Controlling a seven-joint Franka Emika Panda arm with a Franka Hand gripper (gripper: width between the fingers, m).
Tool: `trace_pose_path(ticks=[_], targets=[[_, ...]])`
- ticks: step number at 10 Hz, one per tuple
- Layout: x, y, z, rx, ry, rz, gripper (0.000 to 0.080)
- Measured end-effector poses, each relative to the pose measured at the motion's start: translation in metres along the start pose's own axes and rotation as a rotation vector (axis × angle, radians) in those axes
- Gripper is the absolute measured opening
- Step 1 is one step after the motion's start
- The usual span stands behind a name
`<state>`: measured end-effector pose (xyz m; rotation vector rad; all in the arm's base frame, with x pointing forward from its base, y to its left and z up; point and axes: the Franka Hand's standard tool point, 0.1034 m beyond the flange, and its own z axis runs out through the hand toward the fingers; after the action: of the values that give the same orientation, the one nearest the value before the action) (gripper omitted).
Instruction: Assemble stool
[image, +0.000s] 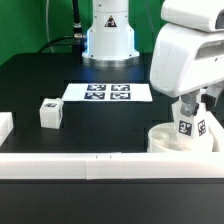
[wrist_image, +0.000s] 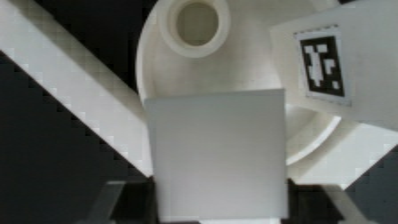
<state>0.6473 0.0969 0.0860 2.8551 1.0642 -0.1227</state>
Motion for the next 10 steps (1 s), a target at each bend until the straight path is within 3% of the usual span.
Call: trace_pose_path(ticks=[2,10], targets=[[-0.0001,0.0001,0.0,0.0,0.0,0.006,0.0332],[0.0045,-0.0077,0.0003,0.02,0.004,1.032,0.0333]])
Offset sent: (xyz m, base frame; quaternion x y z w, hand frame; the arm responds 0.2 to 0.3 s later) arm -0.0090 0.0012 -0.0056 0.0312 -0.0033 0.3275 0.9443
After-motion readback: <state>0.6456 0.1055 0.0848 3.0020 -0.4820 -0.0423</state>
